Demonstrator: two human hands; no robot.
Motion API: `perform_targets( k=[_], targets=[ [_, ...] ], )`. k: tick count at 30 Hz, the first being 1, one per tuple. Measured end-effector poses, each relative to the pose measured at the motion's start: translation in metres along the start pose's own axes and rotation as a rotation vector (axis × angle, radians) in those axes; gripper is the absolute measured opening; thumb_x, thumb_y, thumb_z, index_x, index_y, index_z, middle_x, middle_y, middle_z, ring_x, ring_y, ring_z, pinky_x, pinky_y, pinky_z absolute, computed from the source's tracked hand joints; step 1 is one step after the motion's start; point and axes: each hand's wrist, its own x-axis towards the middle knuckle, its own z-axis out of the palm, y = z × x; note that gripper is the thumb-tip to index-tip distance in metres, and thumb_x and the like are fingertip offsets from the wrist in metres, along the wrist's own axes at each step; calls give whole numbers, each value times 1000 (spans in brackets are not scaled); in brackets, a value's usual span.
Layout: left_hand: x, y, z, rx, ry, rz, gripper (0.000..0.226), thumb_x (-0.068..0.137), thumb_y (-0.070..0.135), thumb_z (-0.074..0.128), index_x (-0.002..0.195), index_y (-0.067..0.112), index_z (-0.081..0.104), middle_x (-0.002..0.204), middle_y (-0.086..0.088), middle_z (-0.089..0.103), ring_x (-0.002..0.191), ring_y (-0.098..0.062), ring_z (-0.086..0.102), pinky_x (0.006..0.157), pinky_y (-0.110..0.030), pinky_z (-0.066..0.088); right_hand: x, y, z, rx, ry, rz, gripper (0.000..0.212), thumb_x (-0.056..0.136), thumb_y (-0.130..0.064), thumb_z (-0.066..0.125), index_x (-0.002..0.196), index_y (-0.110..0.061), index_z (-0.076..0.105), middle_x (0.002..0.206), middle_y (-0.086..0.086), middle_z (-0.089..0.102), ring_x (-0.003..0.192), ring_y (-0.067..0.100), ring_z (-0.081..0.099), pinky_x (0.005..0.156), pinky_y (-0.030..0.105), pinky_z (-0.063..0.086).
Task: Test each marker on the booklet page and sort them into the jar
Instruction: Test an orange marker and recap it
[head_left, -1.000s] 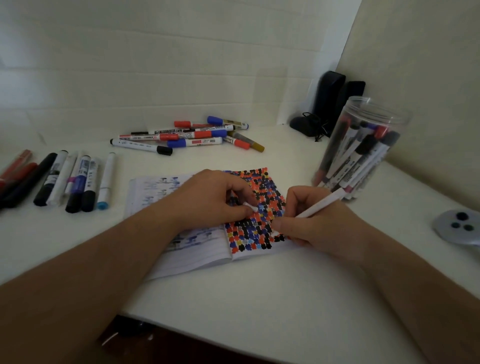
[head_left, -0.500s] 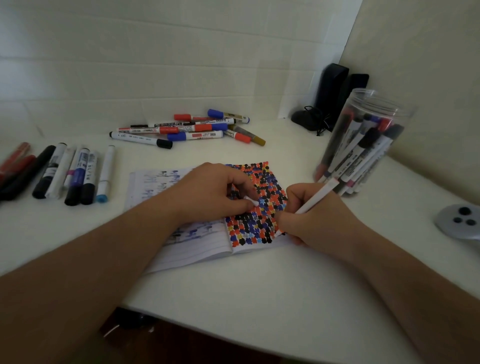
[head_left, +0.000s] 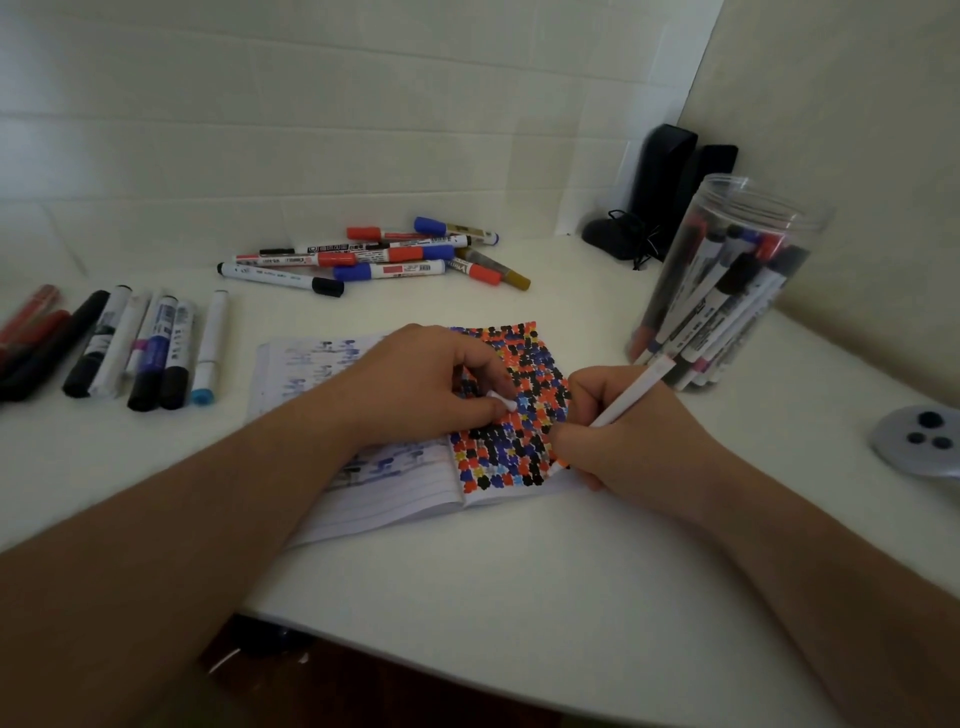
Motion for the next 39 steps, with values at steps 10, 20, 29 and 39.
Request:
perform_targets(
  k=[10, 20, 29, 39],
  targets=[
    [0, 1, 0, 2, 5, 3, 15, 84, 48, 78, 99, 44, 75, 95, 29, 70, 94, 16, 59, 75, -13, 44, -1, 2, -2, 52, 9, 16, 36, 83, 4, 68, 61, -8, 42, 47, 7, 56, 39, 12, 50, 41, 19, 41],
    [-1, 1, 0, -4, 5, 4, 14, 85, 48, 77, 98, 44, 75, 95, 28, 71, 93, 16, 60, 74, -12, 44, 0, 4, -4, 98, 3, 33, 37, 82, 5, 66, 59, -9, 41, 45, 1, 53, 38, 11, 49, 41, 18, 41],
    [-1, 3, -1, -14, 10, -21, 16, 84, 53, 76, 99, 45, 75, 95, 28, 71, 93, 13, 61, 79, -16, 48, 2, 6, -3, 53, -24, 2, 37, 80, 4, 68, 57, -10, 44, 46, 5, 55, 38, 14, 52, 42, 21, 43],
    [-3, 6, -6, -146, 1, -76, 13, 99, 36, 64, 104, 45, 72, 90, 29, 74, 93, 15, 65, 88, -17, 46, 12, 19, -19, 703, -6, 41, 22, 88, -24, 71, 79, -6, 63, 59, 7, 54, 51, 19, 47, 46, 25, 37]
  ],
)
